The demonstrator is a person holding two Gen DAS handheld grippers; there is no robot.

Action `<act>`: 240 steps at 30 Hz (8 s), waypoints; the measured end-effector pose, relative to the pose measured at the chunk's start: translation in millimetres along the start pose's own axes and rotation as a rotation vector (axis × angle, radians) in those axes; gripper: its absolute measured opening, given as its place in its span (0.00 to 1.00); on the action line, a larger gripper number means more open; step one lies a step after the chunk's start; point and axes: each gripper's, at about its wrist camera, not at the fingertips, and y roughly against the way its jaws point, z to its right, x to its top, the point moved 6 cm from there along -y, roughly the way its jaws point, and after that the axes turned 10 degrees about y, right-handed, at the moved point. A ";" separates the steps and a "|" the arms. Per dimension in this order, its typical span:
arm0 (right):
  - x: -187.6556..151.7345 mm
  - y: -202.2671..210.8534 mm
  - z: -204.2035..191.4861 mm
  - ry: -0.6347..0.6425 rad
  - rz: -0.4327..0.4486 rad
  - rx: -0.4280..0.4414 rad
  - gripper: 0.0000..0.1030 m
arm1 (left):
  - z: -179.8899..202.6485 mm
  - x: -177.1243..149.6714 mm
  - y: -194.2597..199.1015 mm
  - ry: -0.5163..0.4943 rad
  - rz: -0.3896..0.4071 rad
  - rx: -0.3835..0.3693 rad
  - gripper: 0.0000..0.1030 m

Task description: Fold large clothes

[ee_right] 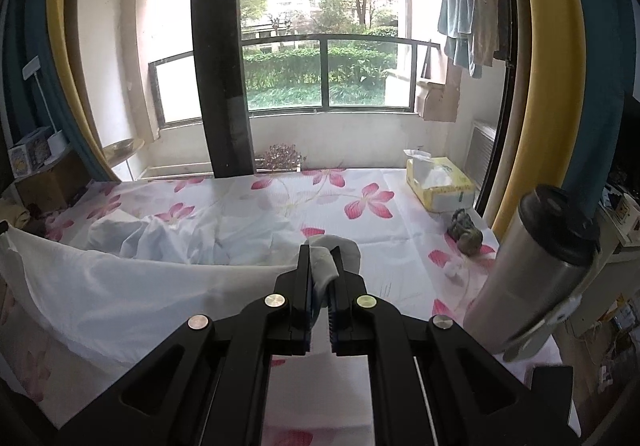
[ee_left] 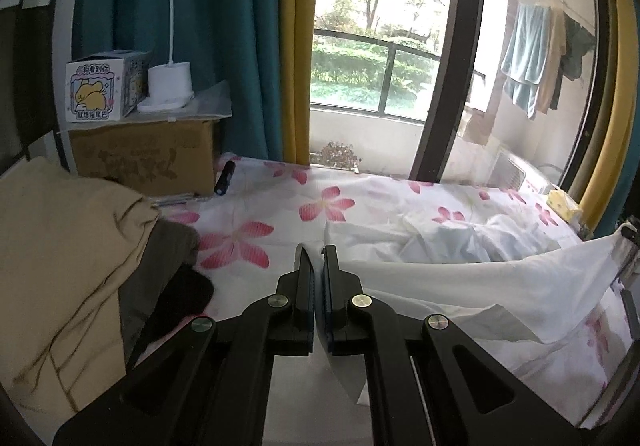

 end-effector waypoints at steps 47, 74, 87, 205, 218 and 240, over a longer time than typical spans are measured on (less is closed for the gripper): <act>23.5 -154.9 17.3 -0.017 -0.126 0.009 0.06 | -6.0 23.6 -194.6 0.066 -0.195 0.002 0.04; -3.8 -134.0 36.7 -0.065 -0.167 -0.027 0.51 | 6.2 -21.7 -179.0 -0.079 -0.319 -0.016 0.51; -21.1 -143.1 32.9 -0.061 -0.209 0.064 0.51 | 20.6 16.0 -153.8 -0.134 -0.169 -0.009 0.04; -43.9 -141.4 -16.6 0.044 -0.346 0.079 0.52 | 0.3 -42.5 -172.1 0.041 -0.347 0.047 0.49; -58.6 -115.4 -32.3 0.053 -0.301 0.138 0.08 | 21.7 -60.0 -152.6 -0.035 -0.341 -0.038 0.07; -82.5 -33.8 -28.3 0.011 -0.242 0.108 0.08 | 21.2 -86.5 -65.5 -0.053 -0.326 -0.092 0.06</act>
